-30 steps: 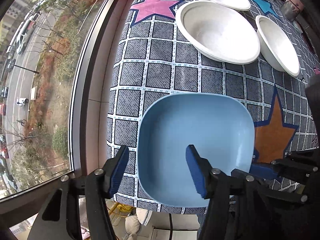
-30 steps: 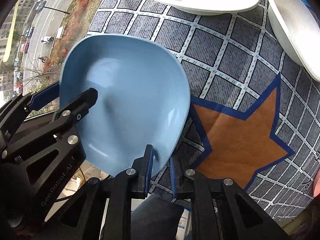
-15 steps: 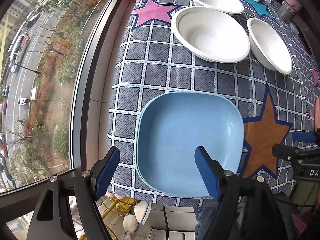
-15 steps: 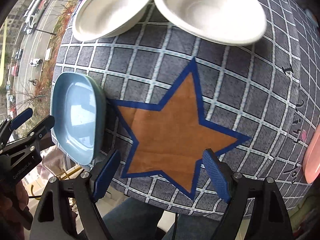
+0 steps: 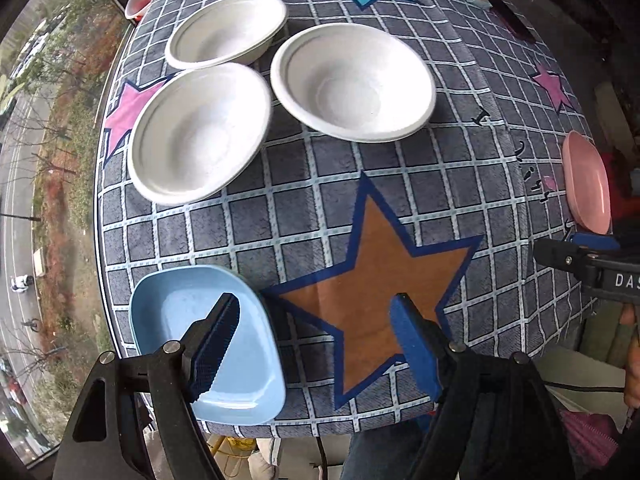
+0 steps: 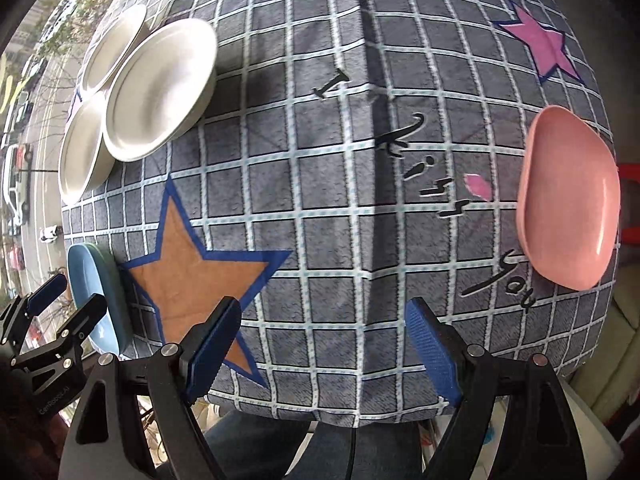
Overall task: Organize plates and bowls
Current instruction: 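Move both grippers over to the pink plate, then close both grippers on the pink plate rim and lift it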
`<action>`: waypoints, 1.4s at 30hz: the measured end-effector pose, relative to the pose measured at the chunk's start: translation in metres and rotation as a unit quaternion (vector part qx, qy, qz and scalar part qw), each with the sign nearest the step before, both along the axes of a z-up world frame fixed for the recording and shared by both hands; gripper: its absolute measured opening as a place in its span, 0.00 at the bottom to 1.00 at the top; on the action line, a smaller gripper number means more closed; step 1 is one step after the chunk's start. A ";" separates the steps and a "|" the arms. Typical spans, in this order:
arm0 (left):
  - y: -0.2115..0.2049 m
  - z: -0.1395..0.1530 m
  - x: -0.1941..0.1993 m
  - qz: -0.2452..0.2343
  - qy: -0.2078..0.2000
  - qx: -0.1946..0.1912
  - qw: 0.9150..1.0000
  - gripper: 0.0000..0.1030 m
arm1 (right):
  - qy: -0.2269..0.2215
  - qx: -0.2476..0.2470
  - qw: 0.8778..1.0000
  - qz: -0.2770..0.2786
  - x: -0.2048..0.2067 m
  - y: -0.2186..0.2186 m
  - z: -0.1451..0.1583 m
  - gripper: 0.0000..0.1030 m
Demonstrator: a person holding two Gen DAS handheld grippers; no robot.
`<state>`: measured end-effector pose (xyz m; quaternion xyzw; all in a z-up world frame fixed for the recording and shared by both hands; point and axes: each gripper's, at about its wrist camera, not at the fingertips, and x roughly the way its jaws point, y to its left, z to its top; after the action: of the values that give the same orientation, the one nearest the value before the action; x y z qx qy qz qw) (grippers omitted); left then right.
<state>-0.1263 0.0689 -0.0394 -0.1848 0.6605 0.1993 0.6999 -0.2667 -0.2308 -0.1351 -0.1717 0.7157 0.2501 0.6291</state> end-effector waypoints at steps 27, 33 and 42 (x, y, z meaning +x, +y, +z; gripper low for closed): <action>-0.165 -0.037 0.252 -0.161 0.012 -0.050 0.986 0.78 | -0.028 -0.059 0.979 -0.192 0.214 -0.225 -0.042 0.83; -0.177 -0.056 0.262 -0.164 0.023 -0.039 0.985 0.78 | -0.024 -0.048 0.985 -0.162 0.211 -0.214 -0.075 0.83; -0.190 -0.061 0.268 -0.168 0.023 -0.027 0.985 0.65 | -0.027 -0.045 0.991 -0.122 0.226 -0.185 -0.062 0.52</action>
<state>0.1413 -0.1211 -0.1006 -0.0859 0.7033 0.0652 0.7027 -0.0407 -0.4154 -0.1971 -0.1175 0.7246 0.1342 0.6657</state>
